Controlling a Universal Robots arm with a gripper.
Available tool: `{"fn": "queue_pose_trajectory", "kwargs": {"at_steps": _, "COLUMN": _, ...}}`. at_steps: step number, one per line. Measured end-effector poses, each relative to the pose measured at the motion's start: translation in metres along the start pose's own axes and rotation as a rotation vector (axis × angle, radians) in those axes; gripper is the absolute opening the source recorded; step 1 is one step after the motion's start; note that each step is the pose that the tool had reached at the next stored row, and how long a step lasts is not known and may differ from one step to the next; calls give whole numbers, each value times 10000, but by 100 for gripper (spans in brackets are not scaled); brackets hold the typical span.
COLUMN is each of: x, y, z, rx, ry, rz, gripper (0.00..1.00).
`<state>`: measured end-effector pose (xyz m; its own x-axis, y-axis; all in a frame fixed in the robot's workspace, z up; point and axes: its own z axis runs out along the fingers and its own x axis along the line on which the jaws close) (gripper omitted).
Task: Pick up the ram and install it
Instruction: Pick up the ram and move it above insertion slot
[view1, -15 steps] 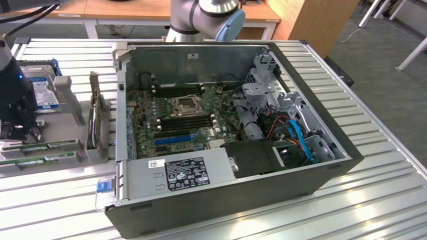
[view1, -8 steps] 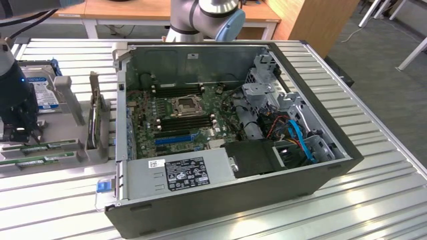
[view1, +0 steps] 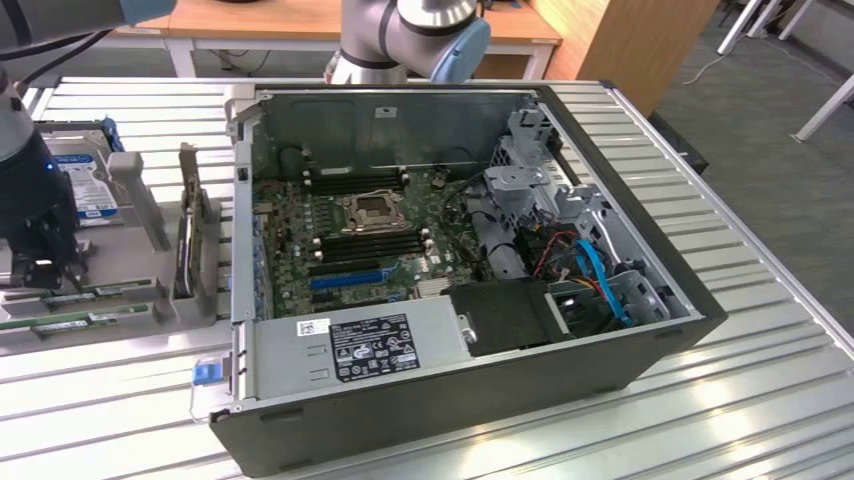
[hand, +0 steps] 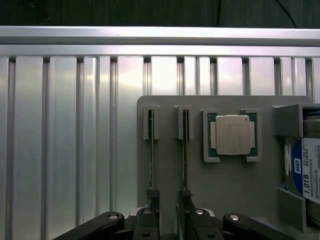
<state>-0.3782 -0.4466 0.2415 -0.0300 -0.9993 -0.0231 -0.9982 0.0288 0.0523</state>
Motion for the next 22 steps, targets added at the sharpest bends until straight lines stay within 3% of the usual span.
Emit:
{"fn": "queue_pose_trajectory", "kwargs": {"at_steps": 16, "x": 3, "y": -6, "z": 119, "rx": -77, "ry": 9, "rz": -116, "gripper": 29}}
{"fn": "queue_pose_trajectory", "kwargs": {"at_steps": 22, "x": 3, "y": -7, "z": 124, "rx": -80, "ry": 8, "rz": -119, "gripper": 29}}
